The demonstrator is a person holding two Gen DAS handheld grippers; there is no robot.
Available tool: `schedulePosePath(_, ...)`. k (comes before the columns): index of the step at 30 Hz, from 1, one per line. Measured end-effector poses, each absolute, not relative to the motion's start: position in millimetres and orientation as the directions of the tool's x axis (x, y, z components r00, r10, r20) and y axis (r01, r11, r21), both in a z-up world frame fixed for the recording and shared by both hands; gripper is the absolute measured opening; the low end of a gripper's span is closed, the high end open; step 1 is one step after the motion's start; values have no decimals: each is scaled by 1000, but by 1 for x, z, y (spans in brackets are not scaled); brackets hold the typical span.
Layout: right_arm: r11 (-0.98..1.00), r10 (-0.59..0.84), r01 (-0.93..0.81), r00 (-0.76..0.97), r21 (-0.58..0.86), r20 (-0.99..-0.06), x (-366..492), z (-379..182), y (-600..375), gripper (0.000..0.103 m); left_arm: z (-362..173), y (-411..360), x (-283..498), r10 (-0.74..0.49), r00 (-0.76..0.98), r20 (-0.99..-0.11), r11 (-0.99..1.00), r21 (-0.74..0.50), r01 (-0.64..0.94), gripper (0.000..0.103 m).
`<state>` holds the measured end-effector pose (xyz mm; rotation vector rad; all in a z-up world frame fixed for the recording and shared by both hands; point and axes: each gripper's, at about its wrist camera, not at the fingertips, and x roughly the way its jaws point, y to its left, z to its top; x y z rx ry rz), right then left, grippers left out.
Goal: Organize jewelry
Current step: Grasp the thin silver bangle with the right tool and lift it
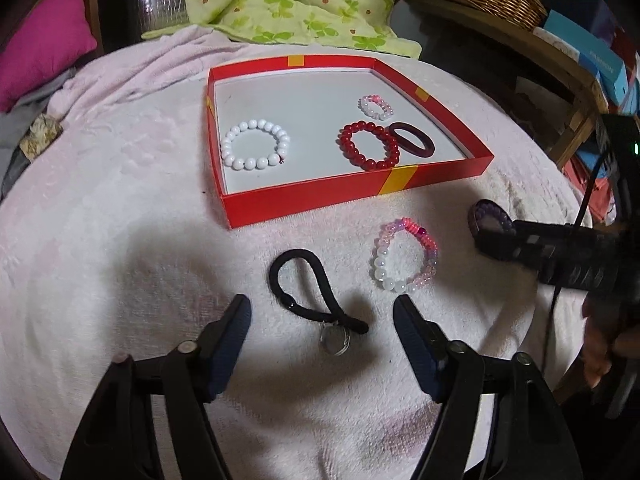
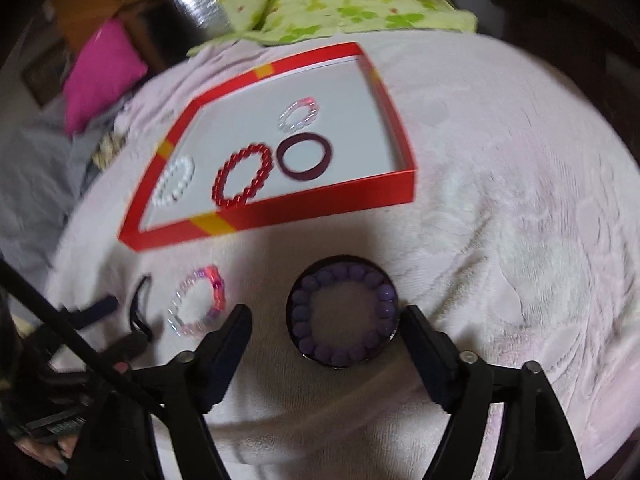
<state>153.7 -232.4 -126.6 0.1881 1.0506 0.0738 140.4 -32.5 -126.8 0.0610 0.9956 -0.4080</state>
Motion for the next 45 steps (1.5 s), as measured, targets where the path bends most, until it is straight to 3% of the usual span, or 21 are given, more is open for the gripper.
schedulePosePath(1,987,128,17,498,157,-858,153,-128,-229,81,-129,-33,142,-314,468,-826,921,-145,361,54)
schedulePosePath(3,997,71,-15,497,74,-865,153,-133,-219,80,-134,-32,145,-324,450,-832,919,-164,359,46)
schedulePosePath(5,1000,22,-16,517,16,-856,151,-133,-216,65,-133,-31,145,-330,464,-822,918,-165,361,42)
schedulePosePath(6,1000,21,-15,522,15,-853,150,-132,-218,65,-131,-30,144,-332,472,-816,918,-164,362,33)
schedulePosePath(7,999,40,-8,525,42,-850,149,-131,-222,64,-131,-30,144,-334,476,-814,918,-165,362,15)
schedulePosePath(9,996,69,7,528,85,-846,148,-128,-231,64,-130,-29,144,-343,474,-811,916,-177,361,10)
schedulePosePath(14,984,133,22,568,176,-812,140,-113,-244,64,-117,-23,139,-350,518,-780,915,-165,370,9)
schedulePosePath(21,957,188,30,694,289,-695,125,-81,-259,64,-107,-7,138,-359,548,-755,920,-188,344,9)
schedulePosePath(30,952,191,39,698,302,-690,133,-81,-245,64,-107,3,139,-372,528,-763,917,-214,337,10)
schedulePosePath(32,951,186,51,693,305,-696,133,-83,-248,64,-109,1,139,-375,517,-769,915,-220,337,19)
schedulePosePath(34,949,182,63,688,307,-703,134,-85,-250,64,-110,-1,139,-379,509,-772,915,-231,331,52)
schedulePosePath(35,949,181,66,686,308,-704,133,-85,-251,64,-110,-3,138,-383,510,-771,914,-234,333,57)
schedulePosePath(45,951,177,68,680,302,-711,132,-86,-251,64,-126,-31,139,-304,467,-830,922,-133,362,59)
